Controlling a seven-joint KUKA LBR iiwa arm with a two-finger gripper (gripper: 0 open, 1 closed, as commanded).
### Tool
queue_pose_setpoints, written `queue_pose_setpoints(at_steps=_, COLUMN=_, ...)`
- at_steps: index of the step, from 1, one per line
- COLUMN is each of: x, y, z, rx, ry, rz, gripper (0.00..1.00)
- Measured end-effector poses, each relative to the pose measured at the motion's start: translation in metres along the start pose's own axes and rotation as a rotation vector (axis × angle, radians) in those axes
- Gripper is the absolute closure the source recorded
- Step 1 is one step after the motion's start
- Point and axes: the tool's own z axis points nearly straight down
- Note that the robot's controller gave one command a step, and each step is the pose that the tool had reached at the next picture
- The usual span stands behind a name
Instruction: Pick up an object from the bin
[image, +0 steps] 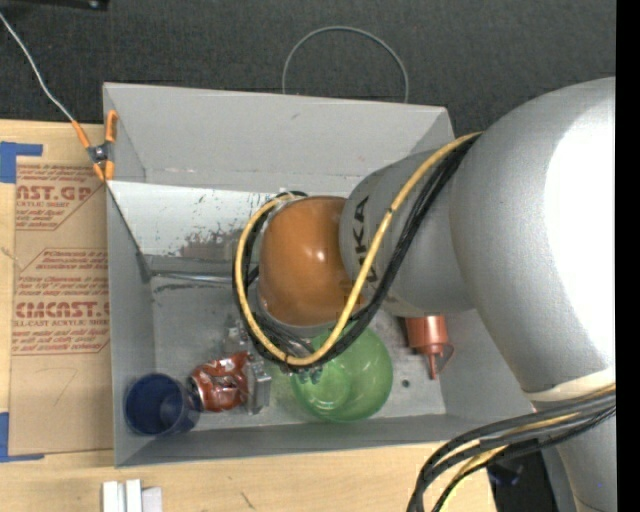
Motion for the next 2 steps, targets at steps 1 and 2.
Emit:
queue_pose_setpoints(at_steps=1, x=0.0015, y=0.0032, z=0.0252, rx=-0.001, ry=-0.010, rz=0.002, gripper=1.00)
queue_pose_setpoints(at_steps=2, x=0.0013, y=0.0033, z=0.0249, rx=-0.001, ry=-0.010, rz=0.002, gripper=1.00)
